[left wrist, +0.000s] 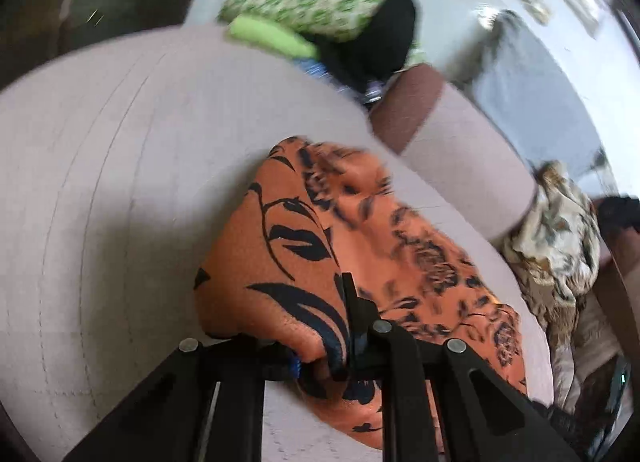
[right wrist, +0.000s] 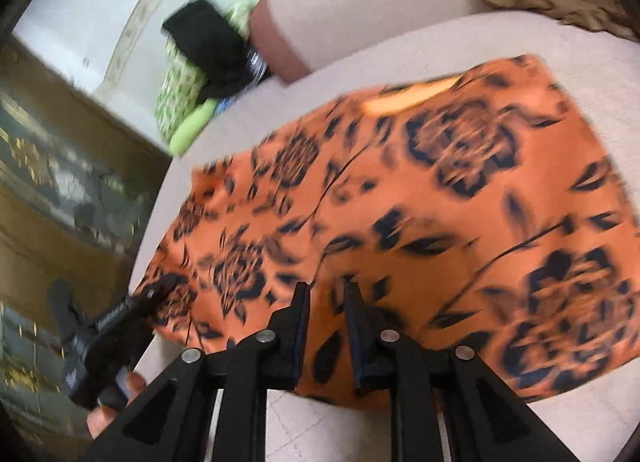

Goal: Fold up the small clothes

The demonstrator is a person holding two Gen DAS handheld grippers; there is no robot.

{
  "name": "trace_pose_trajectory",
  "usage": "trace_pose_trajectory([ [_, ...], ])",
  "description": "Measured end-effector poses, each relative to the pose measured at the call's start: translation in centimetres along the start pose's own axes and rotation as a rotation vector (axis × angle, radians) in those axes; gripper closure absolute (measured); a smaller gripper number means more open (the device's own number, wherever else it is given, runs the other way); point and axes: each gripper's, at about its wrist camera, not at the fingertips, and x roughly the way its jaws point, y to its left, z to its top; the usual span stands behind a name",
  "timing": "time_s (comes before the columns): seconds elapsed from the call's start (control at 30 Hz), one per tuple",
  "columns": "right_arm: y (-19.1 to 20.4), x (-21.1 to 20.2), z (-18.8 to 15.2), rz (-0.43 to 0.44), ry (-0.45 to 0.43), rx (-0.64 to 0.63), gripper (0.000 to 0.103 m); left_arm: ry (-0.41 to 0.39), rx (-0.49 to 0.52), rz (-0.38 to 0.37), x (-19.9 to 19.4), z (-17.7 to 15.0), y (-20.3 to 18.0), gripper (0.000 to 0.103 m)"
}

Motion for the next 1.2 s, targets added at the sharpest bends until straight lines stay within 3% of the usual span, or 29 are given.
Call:
trace_pose_trajectory([
  [0.17, -2.3, -2.4, 1.3, 0.006, -0.048, 0.062, 0.083, -0.049, 0.231, 0.001, -2.3, -0.1, -5.8, 0.088],
  [0.4, -6.7, -6.2, 3.1, 0.062, -0.120, 0.189, 0.081, -0.008, 0.546, -0.043, -2.9, -2.5, -16.8, 0.089],
  [0.5, -9.2, -7.4, 3.8, 0.084, -0.146, 0.235, 0.081, 0.049, 0.682, -0.087, -1.9, -5.7, -22.1, 0.087],
  [0.6, -11.6, -7.5, 4.1, 0.122, -0.130, 0.312, 0.081, 0.197, 0.756, -0.194, -0.7, -8.5, -25.1, 0.070],
  [0.67, -12.9, -7.5, 4.2, 0.171, -0.108, 0.368, 0.078, 0.221, 0.757, -0.286, -1.5, -9.0, -25.1, 0.063],
  [0.7, -13.2, -7.3, 4.2, 0.191, -0.099, 0.390, 0.069, 0.187, 0.755, -0.322, -2.4, -8.8, -24.6, 0.051],
  [0.73, -13.4, -7.1, 4.2, 0.205, -0.091, 0.405, 0.058, 0.124, 0.754, -0.344, -3.7, -8.3, -23.7, 0.034],
  [0.77, -13.5, -7.0, 4.1, 0.225, -0.085, 0.422, 0.030, 0.056, 0.747, -0.347, -4.6, -7.6, -22.7, 0.027],
  [0.8, -13.4, -6.9, 4.0, 0.251, -0.084, 0.434, 0.023, 0.005, 0.730, -0.337, -5.2, -7.0, -21.7, 0.021],
  [0.83, -13.2, -6.8, 3.9, 0.265, -0.079, 0.429, 0.023, -0.043, 0.698, -0.314, -5.6, -6.0, -20.3, 0.021],
  [0.9, -12.2, -5.9, 3.9, 0.260, -0.064, 0.398, 0.023, -0.045, 0.615, -0.261, -4.8, -4.2, -17.6, 0.021],
  [1.03, -10.4, -3.4, 4.3, 0.190, -0.029, 0.327, 0.023, 0.083, 0.376, -0.145, -0.1, -2.0, -11.8, 0.021],
  [1.2, -9.6, 0.7, 4.6, 0.117, 0.047, 0.320, 0.023, 0.278, 0.301, -0.088, 4.1, -2.8, -9.5, 0.021],
])
